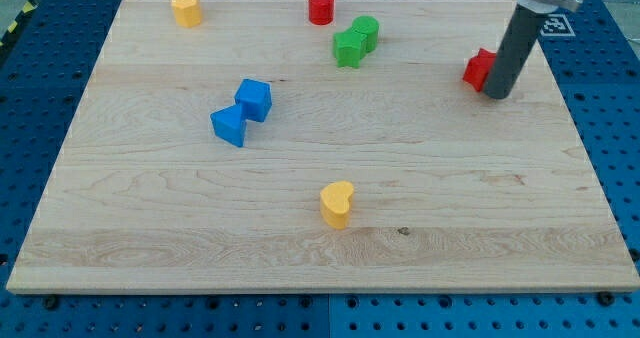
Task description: Move the red star towards the top edge of the board
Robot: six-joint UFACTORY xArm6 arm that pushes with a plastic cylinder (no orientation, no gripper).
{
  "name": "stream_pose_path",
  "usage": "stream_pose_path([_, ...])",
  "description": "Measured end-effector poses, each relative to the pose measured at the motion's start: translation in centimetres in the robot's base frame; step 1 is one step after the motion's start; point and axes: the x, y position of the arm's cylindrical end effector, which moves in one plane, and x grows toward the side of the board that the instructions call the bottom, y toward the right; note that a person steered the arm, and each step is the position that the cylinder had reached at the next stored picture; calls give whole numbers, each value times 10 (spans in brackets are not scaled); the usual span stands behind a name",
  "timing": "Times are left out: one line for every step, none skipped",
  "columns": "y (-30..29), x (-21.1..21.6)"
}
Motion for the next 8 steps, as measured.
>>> stream_pose_path([-15,-12])
stream_pose_path([-25,-13])
stream_pose_path([-25,-17])
stream_pose_path([-25,-31])
stream_pose_path([-25,-43])
stream_pose_path([-19,-47])
stream_pose_path([5,-45])
stream_pose_path([14,-46])
